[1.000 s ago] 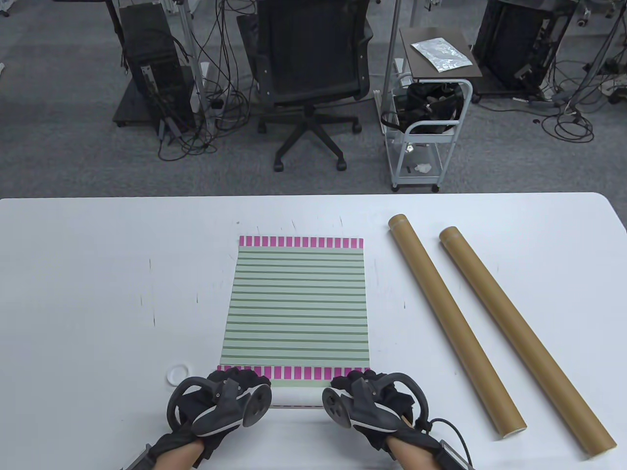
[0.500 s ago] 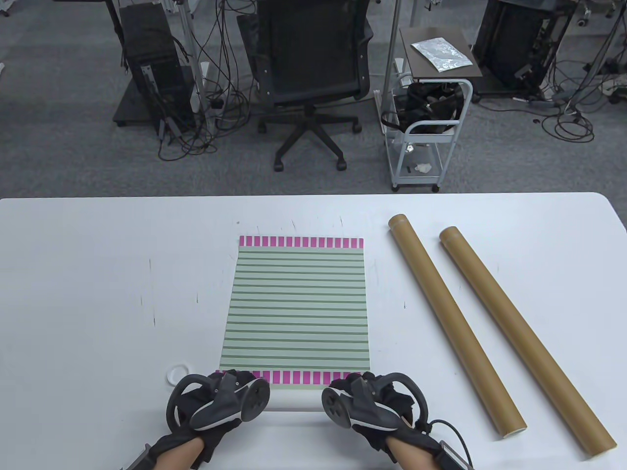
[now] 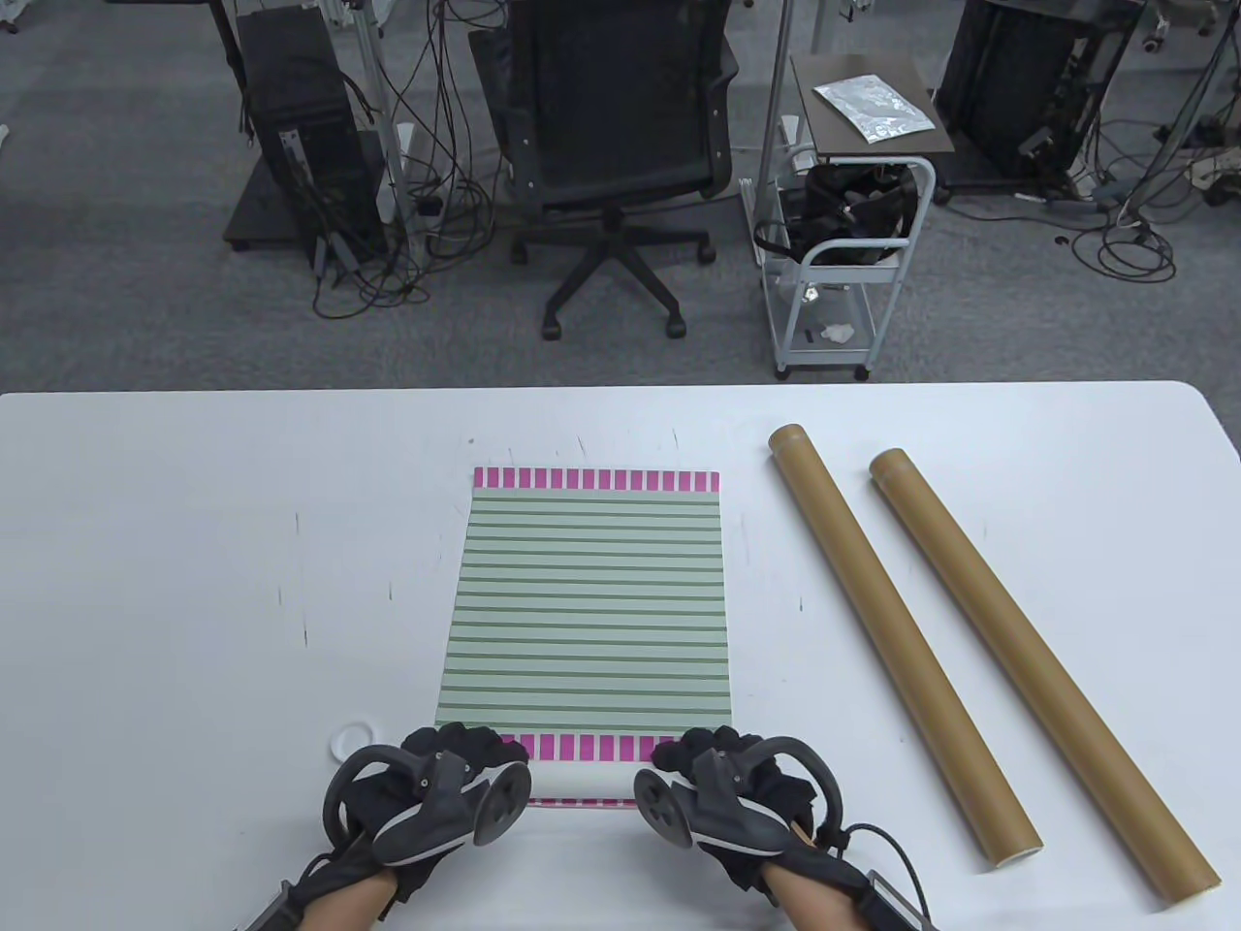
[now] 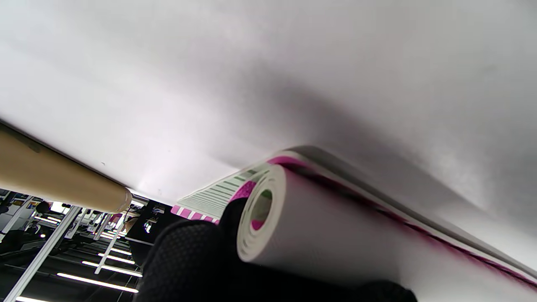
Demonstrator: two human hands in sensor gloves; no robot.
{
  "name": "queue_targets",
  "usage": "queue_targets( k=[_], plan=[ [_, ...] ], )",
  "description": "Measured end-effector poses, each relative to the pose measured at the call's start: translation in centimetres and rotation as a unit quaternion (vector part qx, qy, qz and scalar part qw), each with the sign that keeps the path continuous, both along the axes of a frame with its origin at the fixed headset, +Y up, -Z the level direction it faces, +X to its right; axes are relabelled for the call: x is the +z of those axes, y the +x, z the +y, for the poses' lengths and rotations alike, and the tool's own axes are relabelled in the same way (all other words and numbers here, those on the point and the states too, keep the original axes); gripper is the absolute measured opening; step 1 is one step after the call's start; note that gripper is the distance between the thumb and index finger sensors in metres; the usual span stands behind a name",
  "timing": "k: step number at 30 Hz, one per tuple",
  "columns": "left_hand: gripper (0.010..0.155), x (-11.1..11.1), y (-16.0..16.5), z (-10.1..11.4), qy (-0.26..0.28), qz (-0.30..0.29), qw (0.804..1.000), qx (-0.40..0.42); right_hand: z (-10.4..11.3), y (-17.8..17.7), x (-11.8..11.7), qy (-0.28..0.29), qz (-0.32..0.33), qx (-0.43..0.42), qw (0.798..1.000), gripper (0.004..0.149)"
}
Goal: Roll up mouse pads and store in mailing tubes
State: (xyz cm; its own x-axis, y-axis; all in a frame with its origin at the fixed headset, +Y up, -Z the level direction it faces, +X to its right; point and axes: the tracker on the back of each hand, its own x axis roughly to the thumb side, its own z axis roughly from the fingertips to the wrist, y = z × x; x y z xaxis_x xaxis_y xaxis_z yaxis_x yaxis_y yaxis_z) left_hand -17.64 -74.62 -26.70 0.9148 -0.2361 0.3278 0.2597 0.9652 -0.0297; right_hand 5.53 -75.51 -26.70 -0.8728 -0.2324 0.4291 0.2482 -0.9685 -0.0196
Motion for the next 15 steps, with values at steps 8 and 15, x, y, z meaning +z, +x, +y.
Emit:
queue_targets(
  k=[8, 15],
  plan=[
    [0.054, 0.3, -0.2, -0.2, 0.01, -0.017, 1.0, -0.004, 0.2, 0.1, 0.0, -0.011, 0.007, -0.006, 1.0, 0.054],
    [0.053, 0.8, -0.3, 0.0, -0.002, -0.027, 1.0, 0.003, 0.0, 0.4, -0.7, -0.076, -0.008, -0.038, 0.996, 0.053]
  ],
)
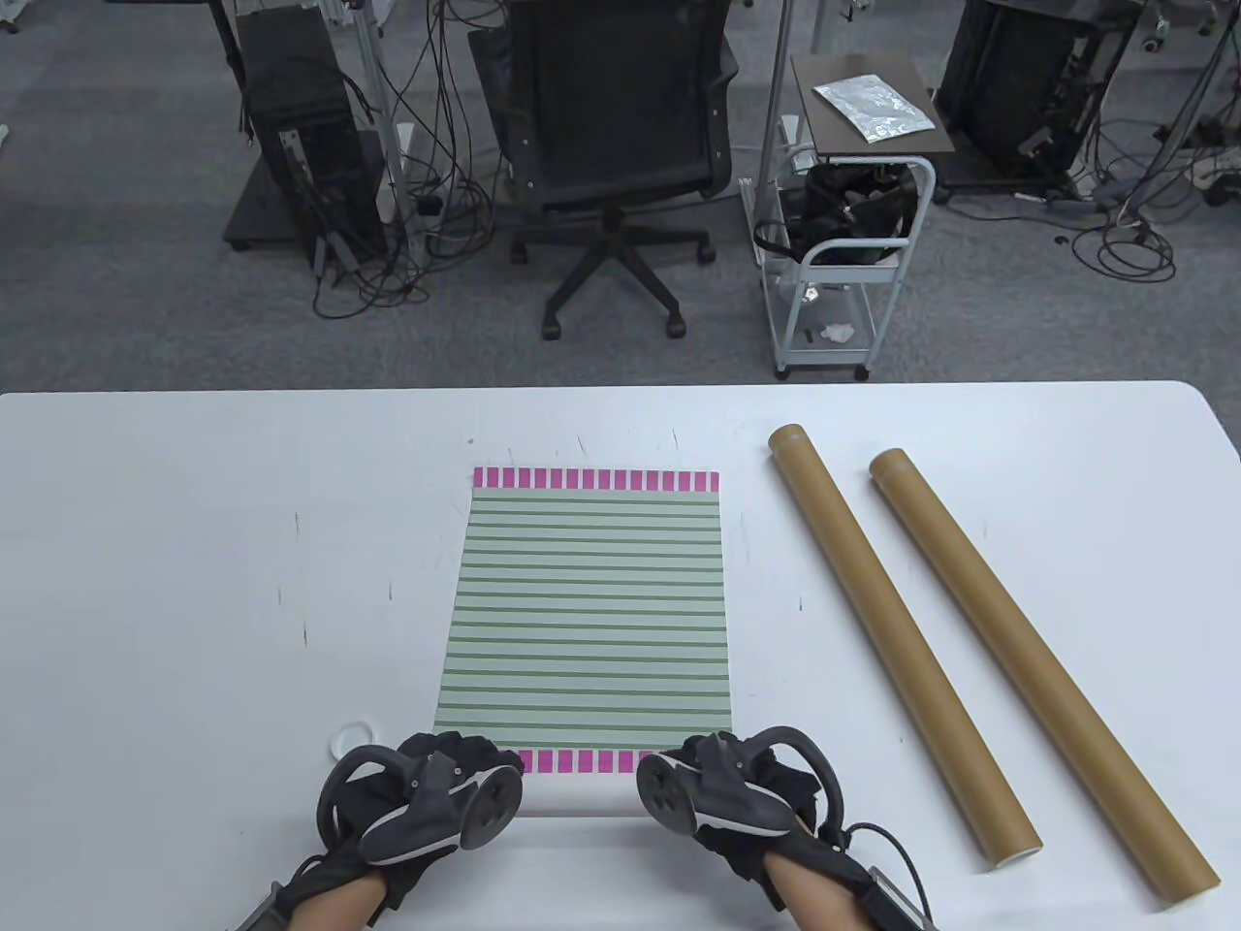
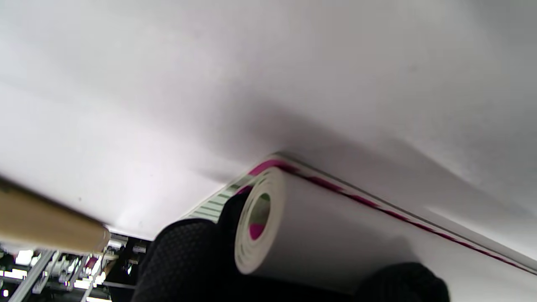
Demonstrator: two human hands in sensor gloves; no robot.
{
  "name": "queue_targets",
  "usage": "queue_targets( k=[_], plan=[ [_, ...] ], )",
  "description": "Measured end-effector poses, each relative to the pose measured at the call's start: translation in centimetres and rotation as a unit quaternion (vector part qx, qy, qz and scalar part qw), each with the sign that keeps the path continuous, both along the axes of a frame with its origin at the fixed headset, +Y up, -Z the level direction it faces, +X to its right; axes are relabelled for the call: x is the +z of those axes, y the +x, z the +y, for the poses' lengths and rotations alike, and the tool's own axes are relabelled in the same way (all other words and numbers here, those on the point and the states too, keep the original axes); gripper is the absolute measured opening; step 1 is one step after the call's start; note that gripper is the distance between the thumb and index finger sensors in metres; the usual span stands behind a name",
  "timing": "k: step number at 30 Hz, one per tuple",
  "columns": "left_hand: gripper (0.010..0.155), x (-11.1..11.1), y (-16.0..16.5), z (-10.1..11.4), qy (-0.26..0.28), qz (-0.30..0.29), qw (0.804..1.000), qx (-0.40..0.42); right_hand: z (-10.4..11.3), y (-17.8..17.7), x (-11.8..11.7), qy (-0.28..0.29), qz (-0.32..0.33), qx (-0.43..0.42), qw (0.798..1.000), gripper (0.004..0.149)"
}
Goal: Roll up mouse pads and store in mailing tubes
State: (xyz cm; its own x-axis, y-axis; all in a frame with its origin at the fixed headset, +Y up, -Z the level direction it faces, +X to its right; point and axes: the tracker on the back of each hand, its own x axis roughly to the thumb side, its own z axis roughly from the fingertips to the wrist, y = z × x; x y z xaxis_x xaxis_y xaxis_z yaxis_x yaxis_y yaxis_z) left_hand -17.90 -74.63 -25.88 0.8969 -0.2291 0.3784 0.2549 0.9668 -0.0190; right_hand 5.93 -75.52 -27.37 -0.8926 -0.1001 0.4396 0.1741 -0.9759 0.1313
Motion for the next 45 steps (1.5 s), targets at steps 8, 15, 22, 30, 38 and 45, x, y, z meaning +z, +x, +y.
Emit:
queue_targets(
  k=[8, 15, 22, 30, 38, 45],
  plan=[
    [0.054, 0.6, 1.2, 0.0, 0.038, -0.018, 0.999, -0.02, -0.3, -0.1, 0.4, 0.033, 0.01, 0.01, 0.999, 0.054],
    [0.048, -0.6, 0.7, -0.5, 0.002, 0.02, 1.0, 0.004, 0.8, 0.7, 0.3, 0.093, 0.009, -0.015, 0.995, 0.052],
    [0.049, -0.6, 0.8, 0.1, 0.008, 0.009, 1.0, -0.003, 0.3, 0.1, -0.1, 0.072, -0.004, -0.008, 0.997, 0.048],
    [0.063, 0.5, 3.3, -0.1, -0.001, -0.005, 0.999, -0.047, 0.0, 0.1, 0.1, 0.085, -0.006, 0.006, 0.996, 0.049],
    [0.063, -1.5, 2.6, -1.5, -0.069, 0.059, 0.996, 0.005, -1.4, 0.1, 0.0, 0.053, 0.002, 0.058, 0.997, 0.073],
    [0.066, -1.9, 3.3, -1.3, -0.038, 0.04, 0.998, -0.039, -1.2, 0.1, 0.0, 0.064, 0.001, 0.049, 0.997, 0.066]
  ],
)
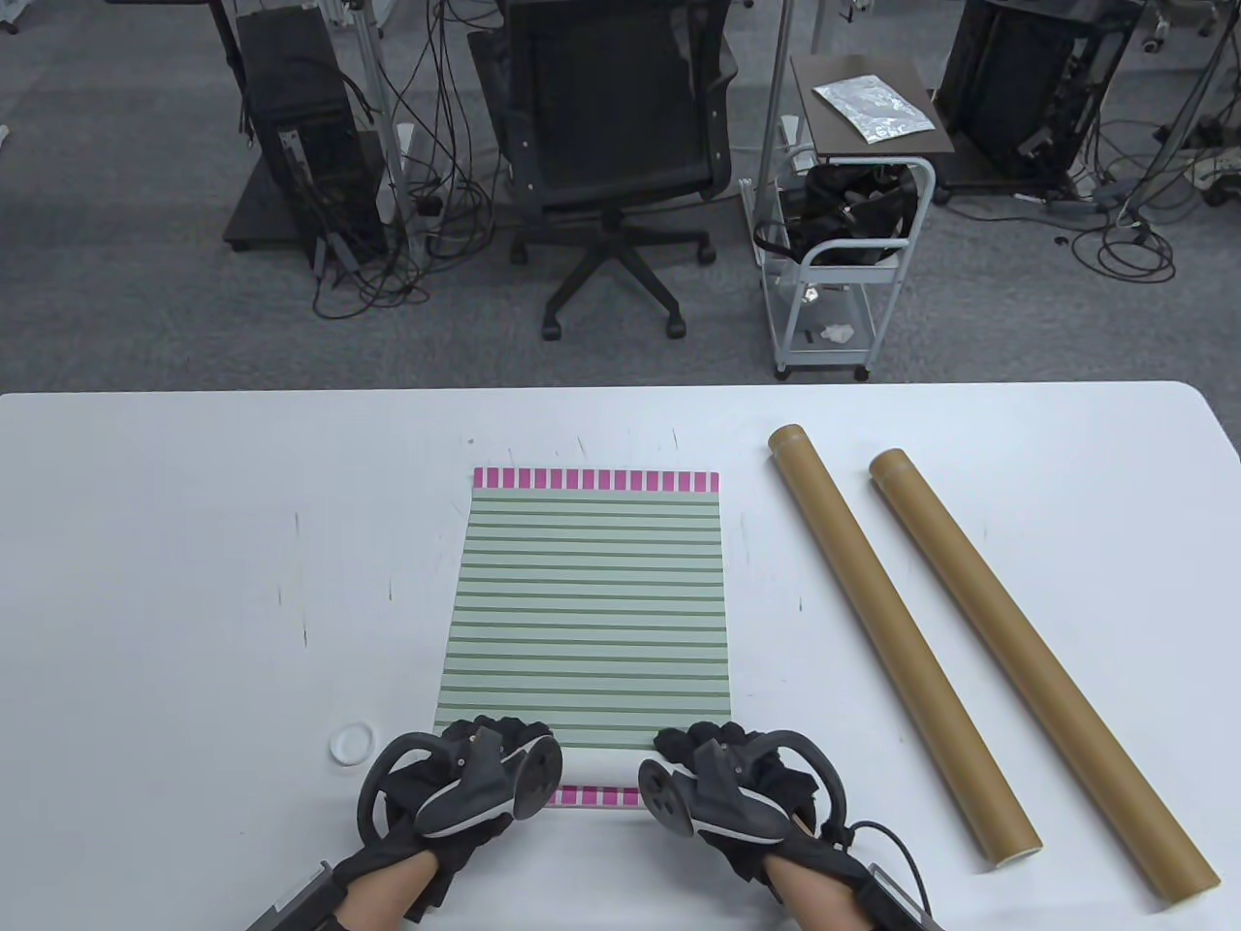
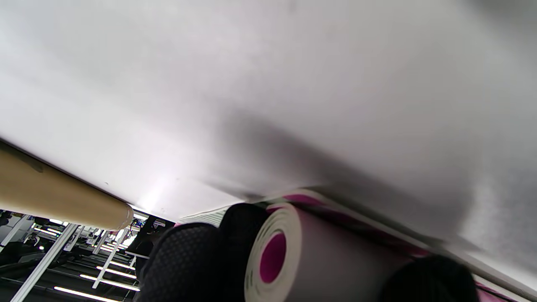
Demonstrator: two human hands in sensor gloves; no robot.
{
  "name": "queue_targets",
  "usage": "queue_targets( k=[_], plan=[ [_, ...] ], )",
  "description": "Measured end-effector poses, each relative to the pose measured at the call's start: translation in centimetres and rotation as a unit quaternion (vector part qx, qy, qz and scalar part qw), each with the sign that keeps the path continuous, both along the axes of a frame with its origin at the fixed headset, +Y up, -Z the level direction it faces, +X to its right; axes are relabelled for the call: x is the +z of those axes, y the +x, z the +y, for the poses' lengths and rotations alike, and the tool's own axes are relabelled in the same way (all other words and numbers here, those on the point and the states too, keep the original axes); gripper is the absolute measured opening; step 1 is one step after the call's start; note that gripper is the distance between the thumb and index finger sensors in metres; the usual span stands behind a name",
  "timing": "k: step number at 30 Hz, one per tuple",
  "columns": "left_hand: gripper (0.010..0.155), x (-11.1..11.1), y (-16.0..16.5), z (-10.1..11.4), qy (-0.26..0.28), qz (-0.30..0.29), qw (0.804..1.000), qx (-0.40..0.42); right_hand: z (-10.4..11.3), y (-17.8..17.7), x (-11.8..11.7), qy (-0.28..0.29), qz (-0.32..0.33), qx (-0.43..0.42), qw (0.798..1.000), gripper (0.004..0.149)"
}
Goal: Roll up mouse pads and store in mailing tubes
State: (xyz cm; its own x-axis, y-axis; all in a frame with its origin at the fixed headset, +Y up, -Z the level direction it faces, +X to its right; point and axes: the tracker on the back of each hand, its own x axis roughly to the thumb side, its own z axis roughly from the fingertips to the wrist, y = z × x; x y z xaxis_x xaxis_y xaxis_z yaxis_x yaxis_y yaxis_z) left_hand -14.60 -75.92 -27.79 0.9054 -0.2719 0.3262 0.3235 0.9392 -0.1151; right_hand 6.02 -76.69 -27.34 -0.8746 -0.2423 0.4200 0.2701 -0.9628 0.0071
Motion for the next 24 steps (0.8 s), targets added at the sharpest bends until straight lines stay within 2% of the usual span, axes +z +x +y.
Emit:
queue_targets(
  k=[5, 6, 8, 9, 10, 12, 13, 14, 15, 16, 17, 18, 19, 21, 24],
  plan=[
    [0.068, 0.3, 0.5, -0.1, 0.004, -0.009, 1.0, -0.009, 0.5, 0.0, 0.2, -0.005, 0.035, -0.007, 0.999, 0.063],
    [0.069, 0.8, 0.9, -0.4, 0.03, -0.009, 0.999, -0.022, 0.8, -0.1, 0.0, -0.038, 0.028, -0.02, 0.999, 0.063],
    [0.068, 1.1, 1.1, -0.4, 0.071, -0.022, 0.996, -0.058, 1.1, 0.1, 0.0, -0.033, 0.026, -0.033, 0.999, 0.062],
    [0.067, 1.1, 1.0, -0.2, 0.073, -0.016, 0.996, -0.053, 1.4, 0.2, -0.1, -0.04, 0.033, -0.046, 0.998, 0.062],
    [0.065, 1.2, 0.8, 0.1, 0.097, -0.009, 0.994, -0.045, 1.6, 0.4, -0.2, -0.061, 0.03, -0.071, 0.995, 0.062],
    [0.055, 1.4, 0.5, 0.7, 0.163, -0.009, 0.985, -0.053, 2.1, 1.0, -0.4, -0.104, 0.025, -0.141, 0.984, 0.063],
    [0.051, 1.6, 0.1, 1.0, 0.189, -0.01, 0.981, -0.047, 2.4, 1.2, -0.5, -0.14, 0.022, -0.185, 0.972, 0.063],
    [0.049, 1.6, -0.2, 1.3, 0.185, -0.017, 0.982, -0.036, 2.6, 1.3, -0.5, -0.15, 0.015, -0.202, 0.968, 0.063],
    [0.047, 1.6, -0.6, 1.5, 0.166, -0.021, 0.986, -0.012, 2.8, 1.2, -0.2, -0.137, 0.014, -0.205, 0.969, 0.063],
    [0.045, 1.5, -1.1, 1.5, 0.135, -0.038, 0.99, 0.014, 3.1, 1.1, 0.2, -0.076, 0.02, -0.181, 0.98, 0.064],
    [0.045, 1.2, -1.4, 1.6, 0.08, -0.057, 0.994, 0.039, 3.3, 0.8, 0.6, -0.003, 0.039, -0.137, 0.99, 0.067],
    [0.044, 1.3, -1.8, 1.3, 0.029, -0.036, 0.994, 0.096, 3.2, 0.3, 1.2, 0.05, 0.066, -0.098, 0.992, 0.071],
    [0.044, 1.3, -2.0, 1.2, 0.017, -0.035, 0.993, 0.112, 3.2, 0.1, 1.5, 0.072, 0.069, -0.085, 0.991, 0.073],
    [0.044, 1.0, -2.2, 1.5, -0.004, -0.038, 0.991, 0.125, 2.9, -0.9, 2.8, 0.192, 0.098, -0.02, 0.976, 0.078],
    [0.045, 0.8, -2.3, 1.4, -0.099, -0.044, 0.978, 0.179, 2.8, -1.4, 3.8, 0.3, 0.144, 0.044, 0.942, 0.077]
  ],
)
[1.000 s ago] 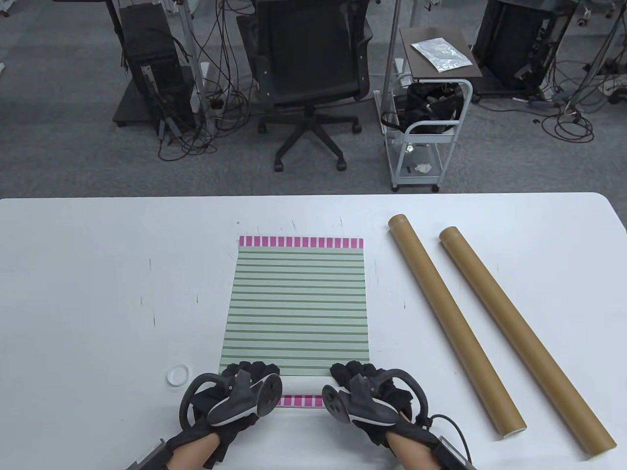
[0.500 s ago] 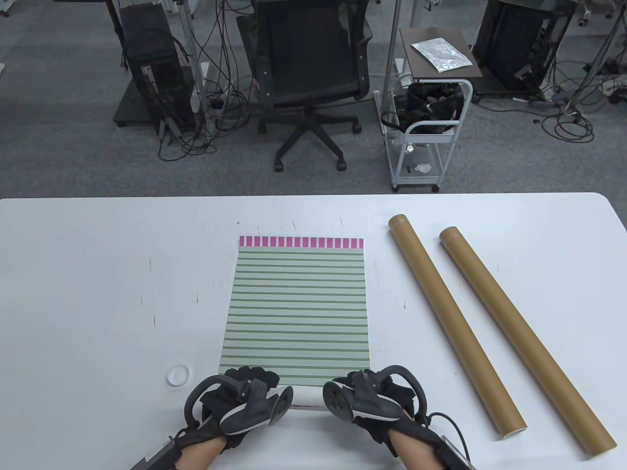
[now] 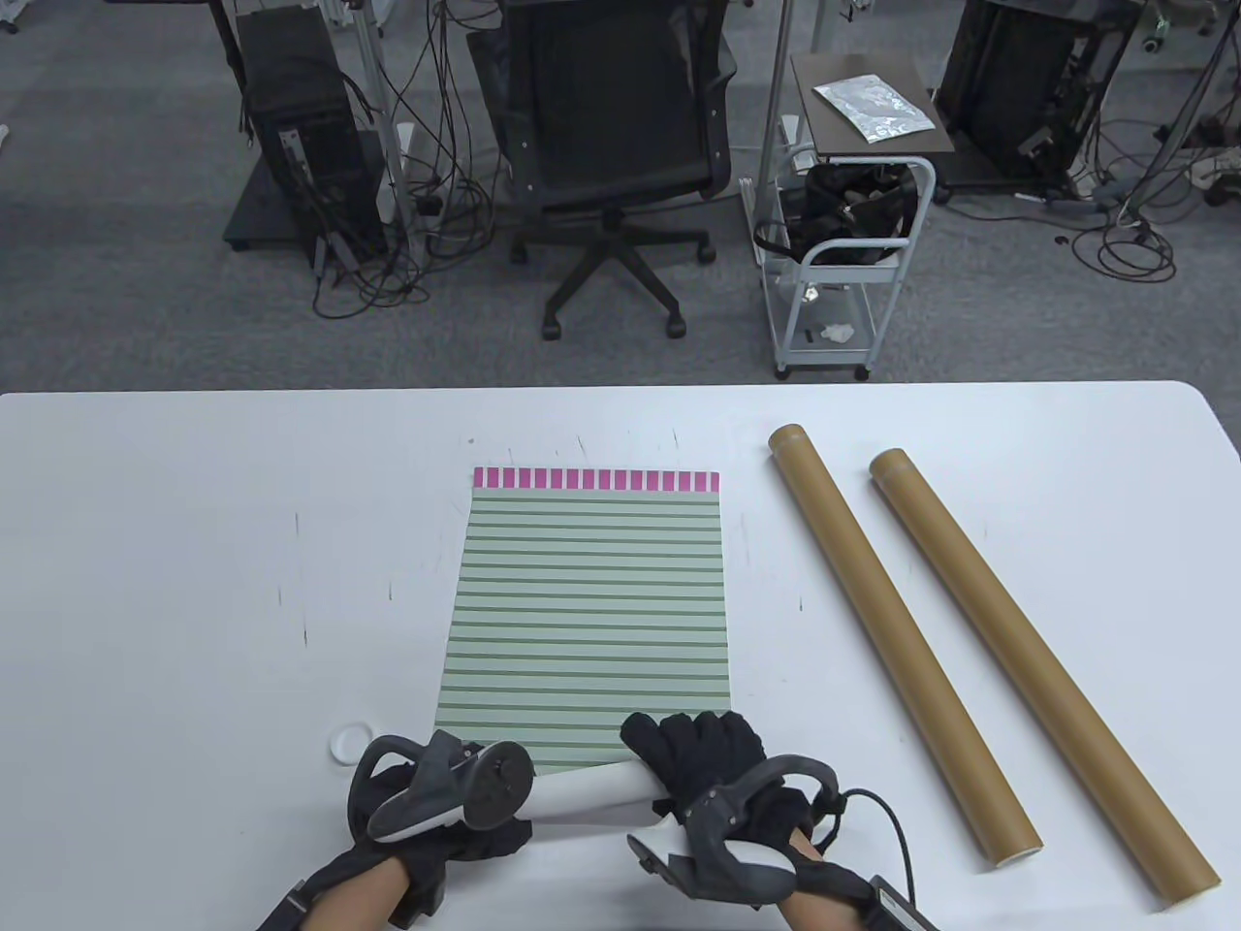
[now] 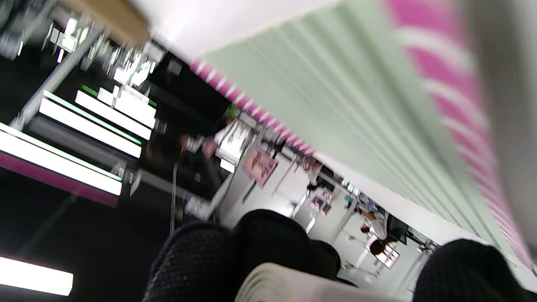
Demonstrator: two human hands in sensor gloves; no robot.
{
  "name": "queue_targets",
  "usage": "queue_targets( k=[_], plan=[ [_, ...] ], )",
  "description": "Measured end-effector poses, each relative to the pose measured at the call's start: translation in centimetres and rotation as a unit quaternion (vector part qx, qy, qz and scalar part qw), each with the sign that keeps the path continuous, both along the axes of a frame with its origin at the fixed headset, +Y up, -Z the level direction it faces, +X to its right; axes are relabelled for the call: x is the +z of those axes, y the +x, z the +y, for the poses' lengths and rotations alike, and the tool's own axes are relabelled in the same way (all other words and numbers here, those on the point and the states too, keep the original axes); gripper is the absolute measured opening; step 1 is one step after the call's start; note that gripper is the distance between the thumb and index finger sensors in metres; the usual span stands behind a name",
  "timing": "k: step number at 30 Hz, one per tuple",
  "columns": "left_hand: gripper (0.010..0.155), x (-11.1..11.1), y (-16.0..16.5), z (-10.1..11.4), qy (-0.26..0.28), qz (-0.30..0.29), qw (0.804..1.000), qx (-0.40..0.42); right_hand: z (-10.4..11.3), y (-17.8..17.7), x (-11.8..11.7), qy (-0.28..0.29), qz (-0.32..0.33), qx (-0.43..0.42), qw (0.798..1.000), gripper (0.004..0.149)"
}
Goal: Roll up mouse pads and store in mailing tubes
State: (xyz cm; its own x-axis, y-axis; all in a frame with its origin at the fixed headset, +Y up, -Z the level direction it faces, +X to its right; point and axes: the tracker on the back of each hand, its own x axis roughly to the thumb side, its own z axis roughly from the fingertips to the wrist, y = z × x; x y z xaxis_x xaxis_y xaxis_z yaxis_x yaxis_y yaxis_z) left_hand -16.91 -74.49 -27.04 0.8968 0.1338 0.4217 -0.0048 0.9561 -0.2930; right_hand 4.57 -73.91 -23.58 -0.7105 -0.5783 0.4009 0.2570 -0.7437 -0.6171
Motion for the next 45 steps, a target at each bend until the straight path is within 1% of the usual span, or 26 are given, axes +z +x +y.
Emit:
queue_targets(
  k=[1, 2, 3, 4, 6, 9, 11, 12, 13, 14, 16, 17, 18, 21, 22, 25, 28, 31, 33, 35, 36, 38, 39, 41, 43, 45],
  plan=[
    [0.045, -0.1, -0.1, -0.1, -0.024, 0.0, 1.0, 0.009, 0.0, -0.1, 0.1, 0.001, 0.01, 0.002, 1.0, 0.075],
    [0.045, -0.2, -0.3, -0.4, -0.045, -0.007, 0.999, 0.015, 0.0, -0.1, 0.2, -0.015, 0.019, -0.002, 1.0, 0.071],
    [0.045, -0.2, -0.3, -0.5, -0.05, -0.011, 0.999, 0.011, -0.1, -0.3, 0.2, -0.036, 0.021, -0.002, 0.999, 0.067],
    [0.045, -0.1, -0.3, -0.6, -0.042, -0.012, 0.999, 0.0, -0.2, -0.4, 0.3, -0.052, 0.017, -0.003, 0.998, 0.065],
    [0.045, -0.1, -0.3, -0.5, -0.009, -0.011, 1.0, -0.016, -0.2, -0.5, 0.2, -0.059, 0.019, 0.001, 0.998, 0.06],
    [0.048, 0.3, -0.2, 0.1, 0.07, -0.001, 0.996, -0.05, 0.0, -0.4, -0.3, -0.112, 0.008, -0.041, 0.993, 0.057],
    [0.052, 0.9, 0.1, 0.6, 0.156, 0.016, 0.985, -0.078, 0.2, -0.1, -0.8, -0.156, -0.003, -0.079, 0.985, 0.057],
    [0.053, 1.3, 0.2, 0.9, 0.205, 0.023, 0.973, -0.105, 0.4, 0.1, -1.2, -0.208, -0.014, -0.114, 0.971, 0.057],
    [0.053, 1.5, 0.3, 1.0, 0.23, 0.025, 0.966, -0.115, 0.4, 0.2, -1.3, -0.229, -0.019, -0.124, 0.965, 0.057],
    [0.053, 1.7, 0.4, 1.2, 0.26, 0.025, 0.957, -0.13, 0.5, 0.4, -1.6, -0.271, -0.022, -0.153, 0.95, 0.057],
    [0.052, 2.2, 0.6, 1.2, 0.297, 0.025, 0.944, -0.143, 0.4, 0.7, -2.1, -0.324, -0.03, -0.185, 0.927, 0.057],
    [0.05, 2.2, 0.6, 1.3, 0.296, 0.018, 0.943, -0.148, 0.2, 0.8, -2.3, -0.343, -0.031, -0.197, 0.918, 0.058],
    [0.048, 2.2, 0.6, 1.2, 0.28, 0.013, 0.95, -0.136, 0.1, 0.9, -2.4, -0.344, -0.037, -0.196, 0.918, 0.057],
    [0.045, 2.1, 0.7, 0.9, 0.257, 0.01, 0.958, -0.124, 0.0, 0.7, -2.2, -0.291, -0.044, -0.157, 0.943, 0.057],
    [0.044, 2.1, 0.7, 1.0, 0.258, 0.011, 0.958, -0.124, -0.1, 0.7, -2.1, -0.274, -0.047, -0.152, 0.948, 0.058],
    [0.044, 2.1, 0.6, 1.1, 0.261, 0.013, 0.957, -0.125, -0.2, 0.6, -1.9, -0.255, -0.05, -0.15, 0.954, 0.066],
    [0.044, 2.2, 0.4, 1.4, 0.258, 0.012, 0.96, -0.106, 1.1, 0.6, -1.0, -0.267, -0.051, -0.112, 0.956, 0.076],
    [0.044, 2.3, 0.6, 2.2, 0.272, 0.018, 0.958, -0.093, 2.4, 1.2, -1.2, -0.222, -0.04, -0.123, 0.966, 0.073],
    [0.044, 2.3, 0.7, 2.6, 0.284, 0.027, 0.954, -0.09, 3.1, 2.1, -1.6, -0.224, -0.036, -0.147, 0.963, 0.073],
    [0.044, 2.2, 0.7, 2.6, 0.279, 0.036, 0.956, -0.083, 3.8, 3.1, -1.7, -0.247, -0.031, -0.158, 0.956, 0.074],
    [0.044, 2.2, 0.6, 2.5, 0.279, 0.043, 0.956, -0.085, 4.1, 4.1, -1.8, -0.241, -0.037, -0.154, 0.958, 0.075],
    [0.044, 2.2, 0.3, 2.3, 0.284, 0.049, 0.954, -0.085, 4.6, 6.5, -2.3, -0.227, -0.073, -0.137, 0.961, 0.08],
    [0.044, 2.0, 0.0, 2.3, 0.283, 0.052, 0.954, -0.088, 4.8, 7.8, -2.7, -0.226, -0.098, -0.138, 0.959, 0.081],
    [0.043, 1.9, -0.5, 2.1, 0.288, 0.049, 0.952, -0.092, 5.1, 10.9, -4.1, -0.23, -0.166, -0.149, 0.947, 0.085],
    [0.043, 1.7, -0.7, 1.9, 0.285, 0.05, 0.952, -0.098, 5.3, 14.5, -6.1, -0.244, -0.267, -0.174, 0.916, 0.088],
    [0.044, 1.5, -0.8, 1.6, 0.282, 0.051, 0.952, -0.104, 5.1, 17.4, -7.9, -0.234, -0.361, -0.162, 0.888, 0.091]
  ],
)
